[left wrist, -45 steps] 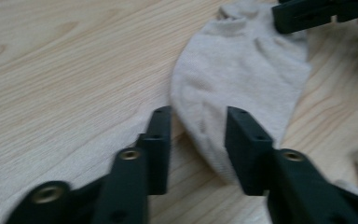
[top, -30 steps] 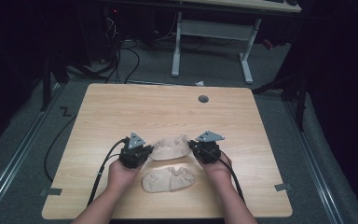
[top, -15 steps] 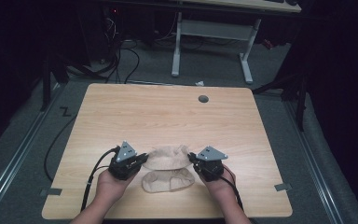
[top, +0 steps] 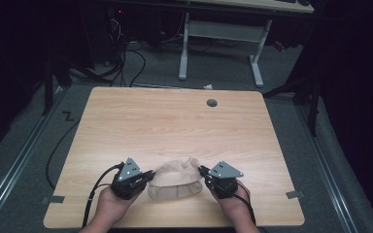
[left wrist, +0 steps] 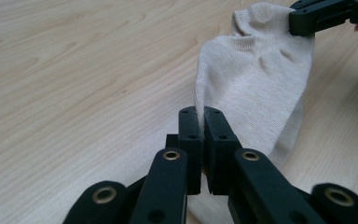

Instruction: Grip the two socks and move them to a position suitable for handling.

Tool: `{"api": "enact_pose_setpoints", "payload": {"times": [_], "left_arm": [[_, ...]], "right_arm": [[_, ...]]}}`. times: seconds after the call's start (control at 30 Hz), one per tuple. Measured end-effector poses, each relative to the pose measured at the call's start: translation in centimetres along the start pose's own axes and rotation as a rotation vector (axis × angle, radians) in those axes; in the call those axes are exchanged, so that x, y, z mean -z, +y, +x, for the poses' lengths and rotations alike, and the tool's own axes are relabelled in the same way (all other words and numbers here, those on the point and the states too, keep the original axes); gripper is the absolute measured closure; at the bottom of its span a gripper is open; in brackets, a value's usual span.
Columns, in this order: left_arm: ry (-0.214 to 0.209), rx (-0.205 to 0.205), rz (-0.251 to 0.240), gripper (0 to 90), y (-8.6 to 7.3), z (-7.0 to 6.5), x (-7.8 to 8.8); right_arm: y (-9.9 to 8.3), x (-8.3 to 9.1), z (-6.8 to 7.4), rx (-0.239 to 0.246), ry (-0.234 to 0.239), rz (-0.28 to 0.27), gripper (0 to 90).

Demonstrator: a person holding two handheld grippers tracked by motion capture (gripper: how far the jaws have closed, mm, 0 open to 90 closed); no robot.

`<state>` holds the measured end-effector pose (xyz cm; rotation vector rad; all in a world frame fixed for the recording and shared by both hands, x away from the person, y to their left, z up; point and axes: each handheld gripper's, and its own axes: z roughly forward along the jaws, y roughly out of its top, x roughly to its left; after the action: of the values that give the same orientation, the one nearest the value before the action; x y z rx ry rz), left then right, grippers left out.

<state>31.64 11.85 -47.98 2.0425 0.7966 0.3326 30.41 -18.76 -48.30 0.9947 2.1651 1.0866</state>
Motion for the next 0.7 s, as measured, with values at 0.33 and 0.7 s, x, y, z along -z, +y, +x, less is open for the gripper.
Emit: {"api": "enact_pose_setpoints", "payload": {"times": [0.33, 0.7], "left_arm": [[-0.004, 0.001, -0.002, 86.6, -1.3, -0.3, 0.7], [-0.019, -0.003, 0.041, 86.7, -2.1, -0.2, 0.0]], "right_arm": [[-0.8, 0.4, 1.3, 0.021, 0.019, 0.018, 85.6], [-1.3, 0.1, 2.2, 0.031, 0.035, 0.049, 85.7]]}}
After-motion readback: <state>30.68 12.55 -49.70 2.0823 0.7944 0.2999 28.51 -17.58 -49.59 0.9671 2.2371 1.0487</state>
